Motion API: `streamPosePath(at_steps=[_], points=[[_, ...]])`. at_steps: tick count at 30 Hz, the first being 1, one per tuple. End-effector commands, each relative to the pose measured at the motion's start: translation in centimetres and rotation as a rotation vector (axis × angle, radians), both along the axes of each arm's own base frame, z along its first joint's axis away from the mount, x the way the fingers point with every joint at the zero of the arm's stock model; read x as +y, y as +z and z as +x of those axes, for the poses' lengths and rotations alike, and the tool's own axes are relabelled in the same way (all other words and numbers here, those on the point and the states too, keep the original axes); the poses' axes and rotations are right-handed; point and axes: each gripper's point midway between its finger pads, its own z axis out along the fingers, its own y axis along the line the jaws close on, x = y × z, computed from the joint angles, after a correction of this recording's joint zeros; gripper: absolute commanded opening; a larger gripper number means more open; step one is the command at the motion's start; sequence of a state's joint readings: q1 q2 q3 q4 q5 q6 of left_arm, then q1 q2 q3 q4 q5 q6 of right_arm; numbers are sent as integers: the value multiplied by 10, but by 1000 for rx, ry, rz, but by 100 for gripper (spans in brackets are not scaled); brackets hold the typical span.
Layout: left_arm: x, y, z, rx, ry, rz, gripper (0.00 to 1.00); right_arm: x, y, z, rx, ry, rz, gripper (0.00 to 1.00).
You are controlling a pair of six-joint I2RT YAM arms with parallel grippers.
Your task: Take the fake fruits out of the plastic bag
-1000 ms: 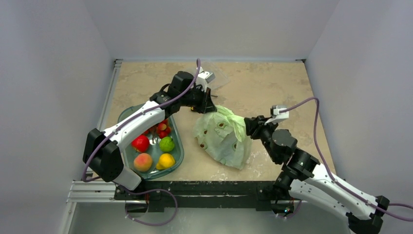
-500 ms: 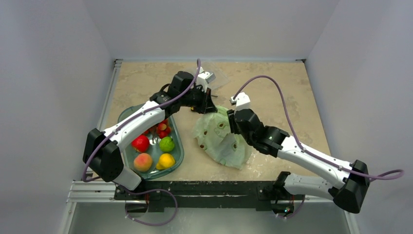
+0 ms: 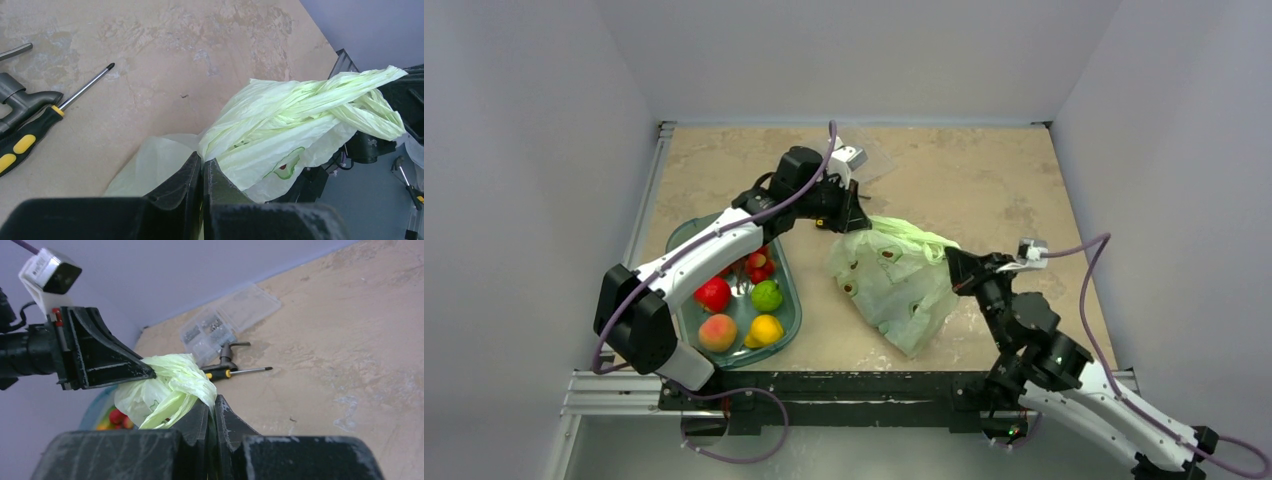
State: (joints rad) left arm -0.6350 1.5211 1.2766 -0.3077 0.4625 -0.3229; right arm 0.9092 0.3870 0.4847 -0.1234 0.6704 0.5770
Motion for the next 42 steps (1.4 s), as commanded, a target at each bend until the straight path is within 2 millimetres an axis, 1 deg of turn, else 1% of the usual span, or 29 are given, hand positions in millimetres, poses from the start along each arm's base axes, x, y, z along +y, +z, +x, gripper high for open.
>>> streamPosePath(at_steps=[1, 3, 4, 6, 7, 8, 10, 13, 14, 16, 21, 24, 28, 31, 33, 38, 39, 40, 41, 42], points=[[3, 22, 1, -61, 2, -56, 0, -13, 23, -3, -101, -41, 158, 0], [-1, 26, -2, -72, -21, -77, 2, -12, 19, -2, -76, -36, 74, 0], [-2, 29, -4, -79, -35, -89, 6, -8, 18, -1, -64, -20, 28, 0], [-6, 32, -8, -84, -63, -109, 20, 6, 21, 0, -65, 48, -62, 0], [-8, 34, -9, -89, -74, -115, 27, 16, 19, 0, -70, 97, -121, 0], [-9, 35, -11, -100, -83, -118, 34, 24, 21, -1, -85, 142, -149, 0], [-11, 36, -14, -134, -102, -113, 45, 46, 18, -4, -95, 250, -201, 0], [-12, 37, -17, -197, -110, -94, 70, 65, 19, -8, -109, 349, -221, 0], [-12, 37, -18, -215, -110, -90, 72, 71, 16, -10, -109, 381, -226, 0], [-12, 36, -18, -244, -103, -77, 73, 83, 17, -13, -133, 435, -218, 0], [-11, 23, -11, -270, -88, -12, 71, 100, 11, -16, -142, 520, -260, 0], [-15, 13, -11, -262, -103, 18, 73, 104, 10, -16, -144, 537, -269, 0], [-17, -2, -9, -249, -108, 66, 72, 112, 13, -25, -179, 608, -273, 0], [-22, -9, -12, -219, -146, 82, 69, 110, 11, -26, -176, 609, -286, 0], [-27, -14, -19, -192, -193, 83, 68, 106, 11, -26, -174, 594, -285, 0], [-40, -10, -40, -140, -305, 11, 68, 100, 15, -26, -177, 569, -274, 0], [-41, -9, -42, -137, -314, 6, 67, 99, 16, -26, -178, 567, -274, 0], [-41, -10, -43, -133, -318, 10, 62, 98, 16, -27, -179, 566, -272, 0], [-41, -11, -44, -130, -320, 19, 54, 97, 16, -27, -178, 562, -273, 0], [-40, -13, -42, -126, -315, 32, 44, 96, 16, -27, -176, 558, -273, 0]])
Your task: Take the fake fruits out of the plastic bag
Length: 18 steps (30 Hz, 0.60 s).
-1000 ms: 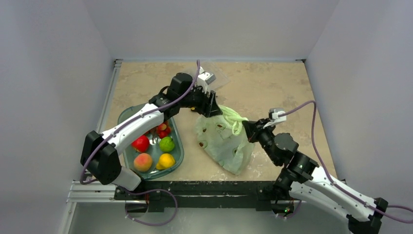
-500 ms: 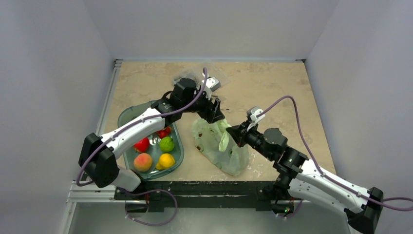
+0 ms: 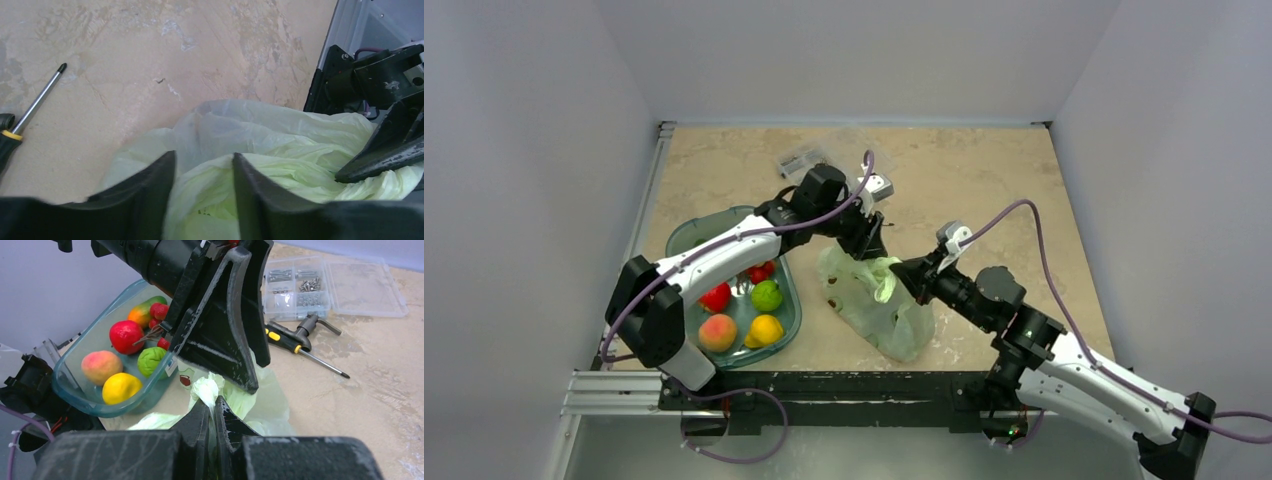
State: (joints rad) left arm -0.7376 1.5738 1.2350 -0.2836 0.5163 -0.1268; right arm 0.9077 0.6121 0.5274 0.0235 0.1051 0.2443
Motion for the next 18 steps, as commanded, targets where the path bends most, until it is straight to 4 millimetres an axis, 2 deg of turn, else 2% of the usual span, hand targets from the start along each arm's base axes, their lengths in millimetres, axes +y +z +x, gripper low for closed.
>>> streamPosePath(at_steps=[1, 2, 4, 7, 11, 13, 16, 18], points=[[-9, 21, -4, -28, -63, -25, 31, -4, 24, 0, -49, -9, 39, 0], [-7, 22, -1, -38, -48, -14, 18, -5, 23, 0, -46, -11, 36, 0], [-1, 29, 7, -81, 6, -8, 2, -8, 20, 1, -39, -26, 24, 0], [17, 40, 24, -164, 151, 1, 0, -19, 13, 4, -7, -89, 16, 0], [57, 57, 56, -215, 421, -47, 0, -39, 9, 7, 35, -195, 73, 0], [68, 65, 63, -198, 486, -132, 0, -62, -1, 16, 97, -351, 131, 0], [69, 70, 66, -174, 474, -196, 0, -97, -26, 19, 248, -580, 264, 0], [62, 67, 63, -133, 444, -203, 0, -102, -33, 17, 255, -596, 283, 4]])
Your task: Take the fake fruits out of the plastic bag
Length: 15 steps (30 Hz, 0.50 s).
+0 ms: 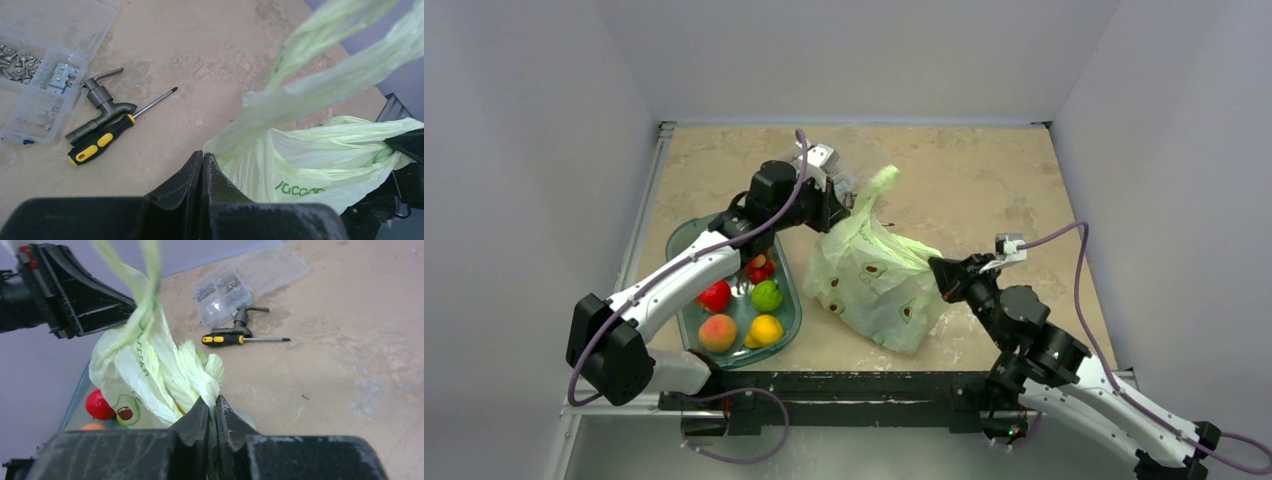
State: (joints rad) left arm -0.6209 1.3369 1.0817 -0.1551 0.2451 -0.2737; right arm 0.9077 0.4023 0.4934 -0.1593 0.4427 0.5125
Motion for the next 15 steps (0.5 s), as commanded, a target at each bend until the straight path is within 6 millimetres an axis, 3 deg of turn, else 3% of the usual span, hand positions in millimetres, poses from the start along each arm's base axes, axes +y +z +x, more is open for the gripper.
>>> streamPosePath(at_steps=[1, 8, 11, 15], points=[[-13, 20, 11, -9, 3, -126, 0, -35, -29, 7, 104, -222, 89, 9], [-28, 16, 3, 46, -72, -161, 0, -19, -4, 12, 62, -135, -69, 52], [-29, 19, 0, 48, -92, -169, 0, -7, 7, 21, 65, -117, -162, 78], [-30, 24, -1, 27, -106, -169, 0, 9, 10, 34, 98, -101, -275, 98]])
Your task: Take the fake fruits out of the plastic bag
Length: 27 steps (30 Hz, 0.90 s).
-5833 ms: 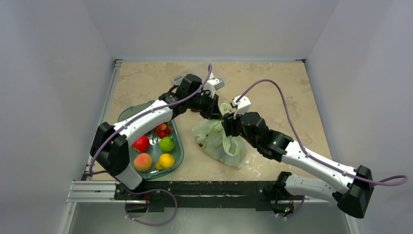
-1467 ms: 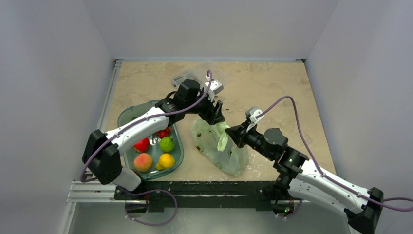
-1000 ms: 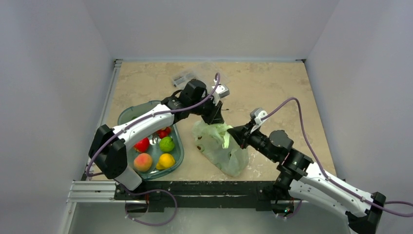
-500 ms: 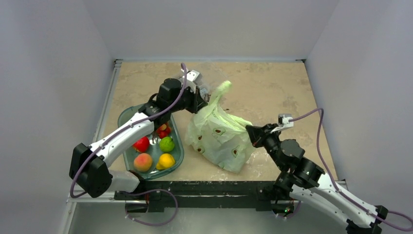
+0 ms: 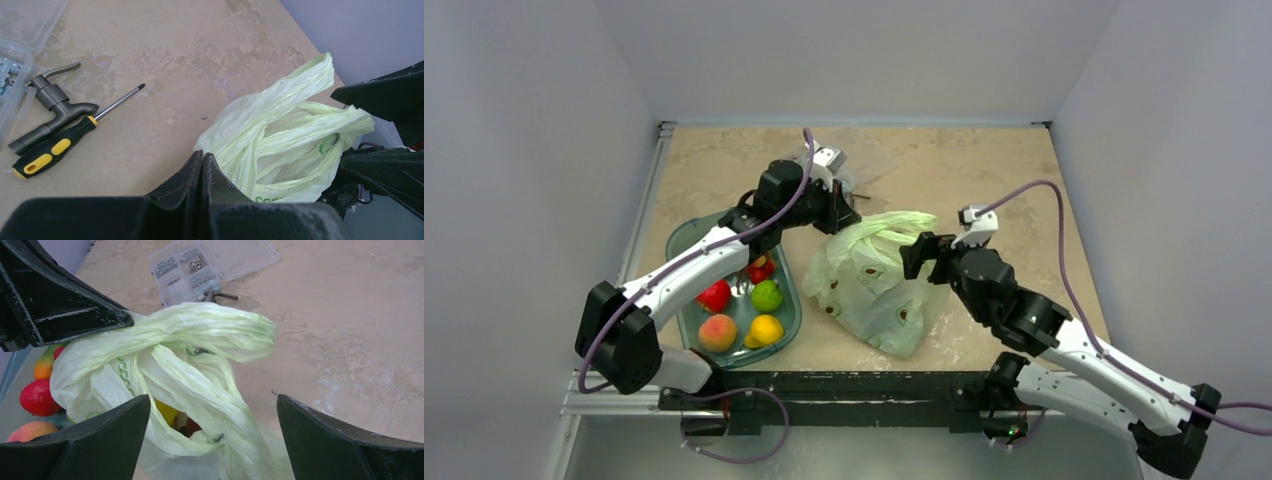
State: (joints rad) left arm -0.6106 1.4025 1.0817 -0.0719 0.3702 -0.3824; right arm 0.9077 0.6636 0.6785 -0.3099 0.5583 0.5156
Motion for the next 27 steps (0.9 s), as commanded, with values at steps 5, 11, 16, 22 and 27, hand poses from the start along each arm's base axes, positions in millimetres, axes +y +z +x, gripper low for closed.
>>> streamPosePath(at_steps=[5, 11, 16, 22, 27], points=[[-6, 29, 2, -77, -32, -56, 0, 27, 10, 27, 43, 50, -238, 99], [-6, 32, 0, -81, -39, -57, 0, 35, -4, 46, 101, 3, -361, 84], [-3, 35, 1, -96, -24, -50, 0, 26, -3, 55, 95, -94, -374, 44], [2, 38, 2, -115, -1, -48, 0, -14, 29, 48, 27, -305, -216, 0], [0, 40, -1, -115, -14, -63, 0, -66, 79, 18, -125, -417, 140, 0]])
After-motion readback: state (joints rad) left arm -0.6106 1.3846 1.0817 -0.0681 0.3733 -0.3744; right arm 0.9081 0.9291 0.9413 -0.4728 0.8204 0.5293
